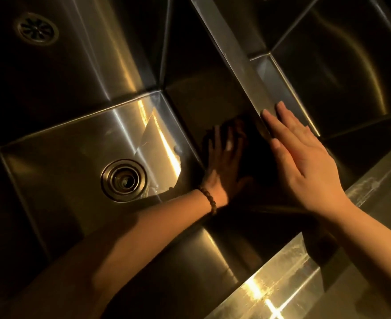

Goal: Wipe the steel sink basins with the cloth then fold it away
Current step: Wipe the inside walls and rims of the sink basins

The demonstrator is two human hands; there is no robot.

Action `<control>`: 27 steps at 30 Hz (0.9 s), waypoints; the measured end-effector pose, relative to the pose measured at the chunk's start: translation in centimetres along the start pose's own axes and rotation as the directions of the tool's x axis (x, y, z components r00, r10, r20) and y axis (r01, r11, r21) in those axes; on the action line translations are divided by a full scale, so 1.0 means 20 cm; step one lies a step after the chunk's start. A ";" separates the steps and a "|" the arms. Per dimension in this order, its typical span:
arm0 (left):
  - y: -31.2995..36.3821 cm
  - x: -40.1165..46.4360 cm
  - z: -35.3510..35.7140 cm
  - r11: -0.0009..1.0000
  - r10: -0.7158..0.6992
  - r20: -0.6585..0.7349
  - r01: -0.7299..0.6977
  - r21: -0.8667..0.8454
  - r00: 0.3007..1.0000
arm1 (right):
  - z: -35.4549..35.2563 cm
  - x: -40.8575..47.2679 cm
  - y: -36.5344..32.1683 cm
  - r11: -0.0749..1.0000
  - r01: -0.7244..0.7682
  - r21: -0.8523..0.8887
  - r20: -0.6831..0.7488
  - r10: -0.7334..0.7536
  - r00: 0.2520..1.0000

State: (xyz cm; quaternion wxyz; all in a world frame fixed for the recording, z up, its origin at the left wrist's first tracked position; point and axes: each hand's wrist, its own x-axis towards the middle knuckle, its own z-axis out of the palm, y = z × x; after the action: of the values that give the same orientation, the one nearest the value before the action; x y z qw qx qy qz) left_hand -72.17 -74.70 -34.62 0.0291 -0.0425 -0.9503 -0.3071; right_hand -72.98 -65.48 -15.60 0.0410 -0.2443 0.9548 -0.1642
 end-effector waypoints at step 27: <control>-0.45 -0.10 -0.10 0.469 0.304 0.561 -0.634 0.615 0.770 | 0.00 0.01 -0.01 1.000 -0.029 -0.011 0.003 0.029 1.000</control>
State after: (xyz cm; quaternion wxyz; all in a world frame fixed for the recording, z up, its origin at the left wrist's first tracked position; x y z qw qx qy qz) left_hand -71.04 -83.24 -38.28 -0.0523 -0.3483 -0.9203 0.1702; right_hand -72.94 -65.75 -15.50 0.0434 -0.2311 0.9591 -0.1578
